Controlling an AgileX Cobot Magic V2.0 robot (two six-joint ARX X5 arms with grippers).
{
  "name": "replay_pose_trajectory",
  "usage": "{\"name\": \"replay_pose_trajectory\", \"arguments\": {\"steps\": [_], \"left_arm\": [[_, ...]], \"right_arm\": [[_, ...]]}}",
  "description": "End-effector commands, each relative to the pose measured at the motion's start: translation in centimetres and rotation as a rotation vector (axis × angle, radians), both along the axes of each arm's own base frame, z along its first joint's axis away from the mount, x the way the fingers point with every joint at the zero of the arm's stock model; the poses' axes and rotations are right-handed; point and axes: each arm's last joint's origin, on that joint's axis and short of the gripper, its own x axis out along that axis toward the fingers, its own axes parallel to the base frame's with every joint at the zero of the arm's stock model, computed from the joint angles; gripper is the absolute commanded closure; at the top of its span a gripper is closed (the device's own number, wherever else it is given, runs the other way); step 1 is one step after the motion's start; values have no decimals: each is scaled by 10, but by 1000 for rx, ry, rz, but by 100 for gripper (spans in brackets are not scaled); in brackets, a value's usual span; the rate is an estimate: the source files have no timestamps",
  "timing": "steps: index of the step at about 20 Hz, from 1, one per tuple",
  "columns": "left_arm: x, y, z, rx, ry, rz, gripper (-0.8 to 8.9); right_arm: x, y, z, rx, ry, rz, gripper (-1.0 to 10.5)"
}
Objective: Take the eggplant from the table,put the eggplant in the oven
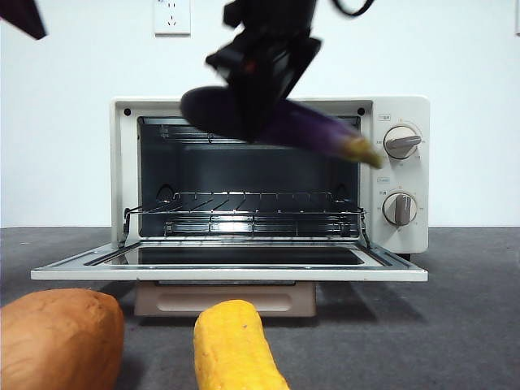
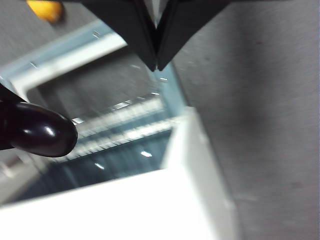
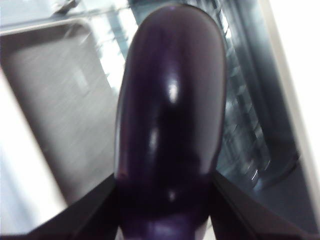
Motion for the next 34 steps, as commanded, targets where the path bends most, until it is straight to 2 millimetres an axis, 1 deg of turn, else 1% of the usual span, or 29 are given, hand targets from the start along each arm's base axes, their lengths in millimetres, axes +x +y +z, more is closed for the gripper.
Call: {"name": "replay_pose_trajectory", "arguments": {"steps": [1, 3, 6, 8, 9, 10, 11, 15, 21, 25, 28, 30, 31, 32, 34], "left_arm": [[-5, 9, -7, -35, -43, 68, 806], [-12, 18, -17, -49, -50, 121, 806], [-16, 21, -30, -46, -26, 136, 806], [-16, 21, -32, -46, -21, 136, 806], [-15, 21, -32, -46, -24, 136, 806], [-15, 21, -32, -46, -24, 136, 806], [-15, 21, -32, -46, -24, 136, 806], [-15, 21, -32, -46, -24, 136, 806], [-15, 20, -32, -53, -22, 127, 806], [-14, 20, -33, -53, -22, 127, 806], [-5, 20, -39, -49, 3, 128, 807], [3, 19, -53, -47, 26, 129, 807], [7, 19, -64, -46, 37, 132, 807], [12, 20, -77, -52, 55, 146, 807], [21, 21, -100, -60, 106, 161, 807]], "right_arm": [[11, 15, -5, -43, -80, 63, 842], [25, 23, -18, -66, -130, 57, 842], [41, 29, -37, -118, -160, 66, 842], [50, 29, -49, -142, -156, 47, 834], [53, 29, -52, -155, -168, 24, 815], [55, 30, -56, -153, -172, 15, 767], [57, 29, -56, -148, -176, 6, 717], [60, 30, -55, -110, -188, -17, 649], [59, 30, -55, -83, -182, -38, 632], [48, 40, -55, -99, -205, -29, 632], [29, 52, -50, -107, -239, -5, 633], [8, 56, -38, -95, -243, 3, 633], [-2, 54, -28, -75, -228, 0, 641], [-13, 48, -17, -60, -212, 2, 666], [-33, 30, 10, 0, -142, 17, 727]]}}
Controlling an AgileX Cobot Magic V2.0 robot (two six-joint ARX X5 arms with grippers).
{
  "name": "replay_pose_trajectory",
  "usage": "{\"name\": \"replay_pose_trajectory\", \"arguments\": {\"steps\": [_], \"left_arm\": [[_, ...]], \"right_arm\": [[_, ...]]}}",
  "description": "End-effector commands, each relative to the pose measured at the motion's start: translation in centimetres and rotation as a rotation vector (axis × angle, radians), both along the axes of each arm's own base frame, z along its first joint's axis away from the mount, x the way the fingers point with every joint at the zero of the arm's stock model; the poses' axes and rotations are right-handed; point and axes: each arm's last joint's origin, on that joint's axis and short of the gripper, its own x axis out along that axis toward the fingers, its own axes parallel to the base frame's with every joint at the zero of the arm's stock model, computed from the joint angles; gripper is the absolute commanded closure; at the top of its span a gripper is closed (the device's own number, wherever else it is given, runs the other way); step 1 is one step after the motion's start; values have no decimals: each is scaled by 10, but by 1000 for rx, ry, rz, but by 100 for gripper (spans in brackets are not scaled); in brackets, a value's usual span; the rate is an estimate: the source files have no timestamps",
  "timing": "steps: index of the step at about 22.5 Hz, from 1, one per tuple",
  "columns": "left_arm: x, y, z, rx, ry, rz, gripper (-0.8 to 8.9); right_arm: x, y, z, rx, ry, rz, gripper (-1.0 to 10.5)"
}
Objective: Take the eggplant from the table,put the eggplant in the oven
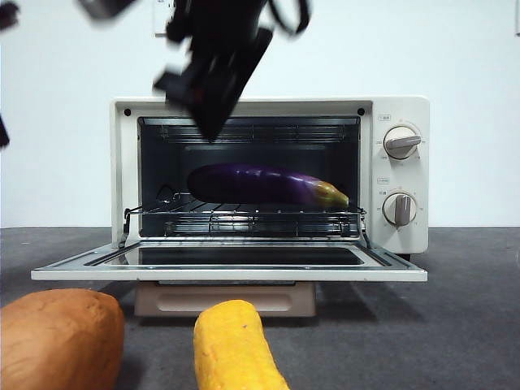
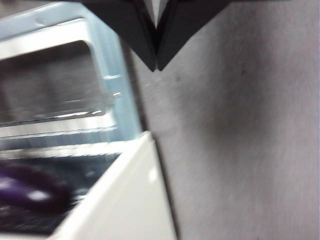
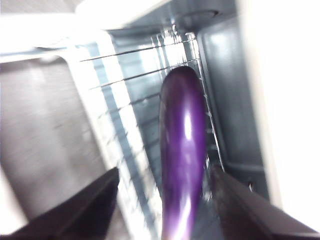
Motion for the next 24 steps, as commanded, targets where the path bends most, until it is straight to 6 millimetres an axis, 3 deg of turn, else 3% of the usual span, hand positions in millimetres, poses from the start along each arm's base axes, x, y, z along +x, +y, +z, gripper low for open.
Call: {"name": "replay_pose_trajectory", "arguments": {"steps": [1, 4, 10, 16, 24], "left_arm": [[11, -1, -17, -29, 47, -7, 807], [28, -4, -40, -91, 144, -63, 807], [50, -9, -93, -197, 377, -133, 807], [56, -13, -116, -332, 479, -212, 807], [56, -19, -133, -346, 555, -246, 807]], "right_arm": [[-21, -14, 29, 116, 78, 5, 777], [-43, -50, 67, 199, 143, 47, 934], [-75, -113, 126, 423, 54, 31, 943], [-92, -145, 148, 522, -1, 44, 943], [-108, -175, 165, 613, -66, 27, 943]]}}
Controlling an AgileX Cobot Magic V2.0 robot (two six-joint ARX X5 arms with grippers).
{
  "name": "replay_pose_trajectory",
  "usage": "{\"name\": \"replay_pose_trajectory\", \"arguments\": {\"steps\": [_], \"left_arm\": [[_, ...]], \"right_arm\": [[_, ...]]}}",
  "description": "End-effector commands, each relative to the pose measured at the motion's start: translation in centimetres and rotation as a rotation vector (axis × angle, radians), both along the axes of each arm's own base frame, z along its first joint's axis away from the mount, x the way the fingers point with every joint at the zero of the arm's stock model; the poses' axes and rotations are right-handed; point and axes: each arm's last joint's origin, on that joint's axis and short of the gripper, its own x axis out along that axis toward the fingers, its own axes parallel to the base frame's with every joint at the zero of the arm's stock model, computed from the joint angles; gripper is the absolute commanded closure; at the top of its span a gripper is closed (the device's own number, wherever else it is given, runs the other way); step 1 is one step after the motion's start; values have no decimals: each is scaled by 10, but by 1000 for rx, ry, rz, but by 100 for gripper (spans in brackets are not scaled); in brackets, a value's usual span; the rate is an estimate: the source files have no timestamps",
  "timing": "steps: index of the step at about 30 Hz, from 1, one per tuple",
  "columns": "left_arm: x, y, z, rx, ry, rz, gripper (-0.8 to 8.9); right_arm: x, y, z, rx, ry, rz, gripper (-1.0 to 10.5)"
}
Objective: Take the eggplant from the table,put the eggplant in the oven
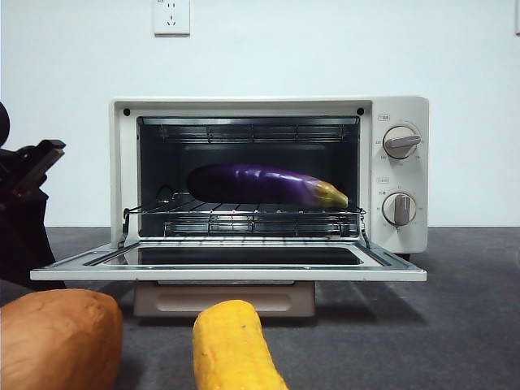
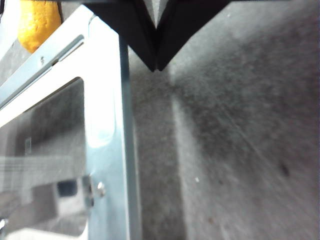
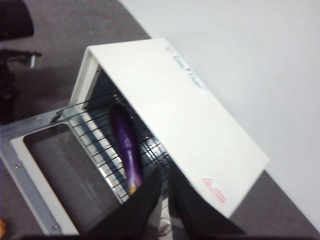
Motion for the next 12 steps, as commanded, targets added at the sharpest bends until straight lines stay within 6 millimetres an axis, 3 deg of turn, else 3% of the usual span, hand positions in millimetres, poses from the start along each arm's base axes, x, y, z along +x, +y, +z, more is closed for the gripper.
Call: {"name": "replay_pose_trajectory", "arguments": {"steps": [1, 12], "left_arm": [[0, -4, -8, -21, 27, -43, 807], [-4, -10, -8, -106, 44, -108, 807]], "right_arm": [[-5, -7, 9, 58, -12, -18, 943], [-18, -30, 18, 148, -22, -29, 943]]}}
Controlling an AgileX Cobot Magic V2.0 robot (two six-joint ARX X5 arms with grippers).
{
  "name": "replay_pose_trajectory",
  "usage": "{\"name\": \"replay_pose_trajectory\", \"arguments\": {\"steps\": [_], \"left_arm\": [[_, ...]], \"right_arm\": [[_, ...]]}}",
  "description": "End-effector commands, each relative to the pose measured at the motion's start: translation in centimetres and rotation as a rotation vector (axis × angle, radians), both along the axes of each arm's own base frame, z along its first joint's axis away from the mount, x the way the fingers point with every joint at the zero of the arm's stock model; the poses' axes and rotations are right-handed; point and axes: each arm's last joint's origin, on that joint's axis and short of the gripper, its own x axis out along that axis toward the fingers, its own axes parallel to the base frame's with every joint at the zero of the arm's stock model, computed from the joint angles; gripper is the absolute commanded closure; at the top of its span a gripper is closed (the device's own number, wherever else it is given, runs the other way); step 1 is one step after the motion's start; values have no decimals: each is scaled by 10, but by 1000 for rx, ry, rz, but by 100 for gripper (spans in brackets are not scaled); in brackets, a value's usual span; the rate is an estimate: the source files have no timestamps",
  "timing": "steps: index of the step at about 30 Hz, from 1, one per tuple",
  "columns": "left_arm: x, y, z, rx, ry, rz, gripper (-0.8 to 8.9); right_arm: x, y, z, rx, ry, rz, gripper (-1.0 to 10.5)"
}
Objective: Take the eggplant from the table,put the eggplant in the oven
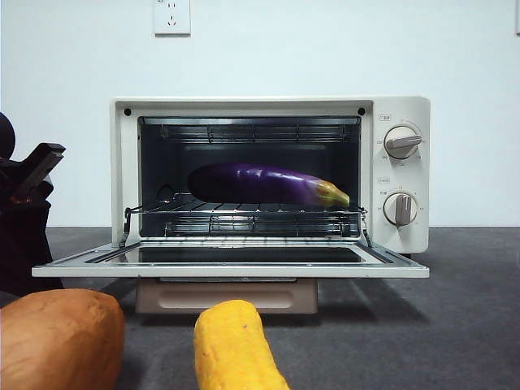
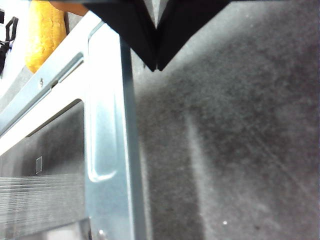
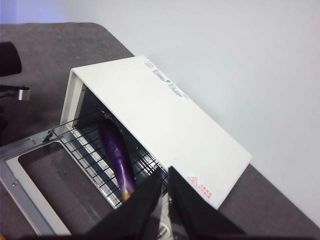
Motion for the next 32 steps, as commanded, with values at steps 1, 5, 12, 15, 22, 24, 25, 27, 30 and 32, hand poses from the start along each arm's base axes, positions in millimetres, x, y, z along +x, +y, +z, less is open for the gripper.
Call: {"name": "replay_pose_trajectory", "arguments": {"steps": [1, 5, 12, 15, 22, 24, 25, 27, 30, 32], "left_arm": [[1, -2, -1, -78, -4, -34, 807], [3, 0, 3, -175, -3, -32, 807], [11, 7, 13, -307, -24, -17, 807], [20, 10, 22, -310, -47, 0, 807], [49, 13, 60, -315, -174, 5, 807], [57, 12, 74, -316, -221, 2, 807], [62, 12, 82, -317, -244, 3, 807], [70, 12, 98, -307, -289, 7, 807], [77, 13, 115, -297, -336, 13, 807], [80, 13, 123, -296, -361, 12, 807]], "right_arm": [[-3, -4, 6, 47, 5, -3, 943], [-5, -7, 5, 52, 22, -10, 943], [-6, -9, 1, 25, 61, -19, 943], [-6, -9, -1, 17, 77, -24, 943], [-7, -10, -4, 0, 97, -30, 943], [-7, -11, -4, -3, 99, -30, 943], [-7, -11, -4, -5, 100, -30, 943], [-8, -13, -4, -2, 104, -32, 943], [-9, -15, -4, 2, 106, -34, 943], [-10, -15, -4, 5, 105, -34, 943]]}}
